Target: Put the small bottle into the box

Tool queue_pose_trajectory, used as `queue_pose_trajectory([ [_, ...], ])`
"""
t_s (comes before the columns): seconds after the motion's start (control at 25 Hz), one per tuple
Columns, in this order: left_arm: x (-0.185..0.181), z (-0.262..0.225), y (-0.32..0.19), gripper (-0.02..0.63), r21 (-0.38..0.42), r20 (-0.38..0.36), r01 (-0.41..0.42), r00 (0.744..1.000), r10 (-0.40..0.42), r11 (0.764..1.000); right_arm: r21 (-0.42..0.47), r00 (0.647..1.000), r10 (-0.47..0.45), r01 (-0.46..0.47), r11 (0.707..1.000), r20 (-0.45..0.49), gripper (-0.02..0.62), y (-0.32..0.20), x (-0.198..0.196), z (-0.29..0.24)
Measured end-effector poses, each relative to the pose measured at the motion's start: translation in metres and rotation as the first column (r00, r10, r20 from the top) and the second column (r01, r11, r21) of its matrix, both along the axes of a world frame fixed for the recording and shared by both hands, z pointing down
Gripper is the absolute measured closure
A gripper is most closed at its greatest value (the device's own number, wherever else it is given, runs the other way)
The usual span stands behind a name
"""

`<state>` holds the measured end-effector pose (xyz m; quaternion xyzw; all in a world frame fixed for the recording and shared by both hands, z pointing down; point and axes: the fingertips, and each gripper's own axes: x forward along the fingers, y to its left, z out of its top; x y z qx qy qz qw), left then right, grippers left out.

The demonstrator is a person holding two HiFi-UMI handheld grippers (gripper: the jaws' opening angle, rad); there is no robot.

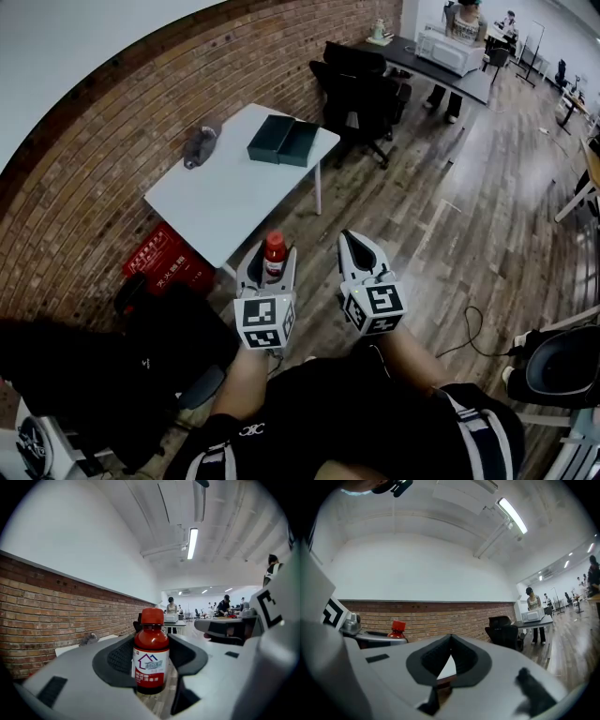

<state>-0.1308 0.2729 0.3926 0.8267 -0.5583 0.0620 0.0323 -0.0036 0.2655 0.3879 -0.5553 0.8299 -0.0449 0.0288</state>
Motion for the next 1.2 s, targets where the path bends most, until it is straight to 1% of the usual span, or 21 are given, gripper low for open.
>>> queue_pose_trajectory([
  [0.32,0.007,0.007,0.002,0.379,-0.024,0.014,-0.029,0.999,0.029,0.999,-0.022,1.0,-0.021,0.021,1.0,0.004,0.569,0.007,-0.005,0.011],
  [0.68,0.012,0.009,-0.008,0.379,-0.027,-0.001,-0.042,0.999,0.042,0.999,-0.029,0.999,-0.029,0.028,0.999,-0.021,0.569,0.001,-0.005,0.014],
  [1.0,0.019,0.014,-0.039,0.379,-0.052,-0.003,-0.032,0.999,0.032,0.998,-0.045,0.999,-0.035,0.034,0.998,-0.023,0.569,-0.029,0.001,0.015],
  [1.2,0.021,0.007,-0.065,0.379,-0.041,0.008,-0.014,1.0,0.014,0.999,-0.04,0.999,-0.045,0.045,0.998,-0.004,0.569,-0.059,0.007,0.009],
])
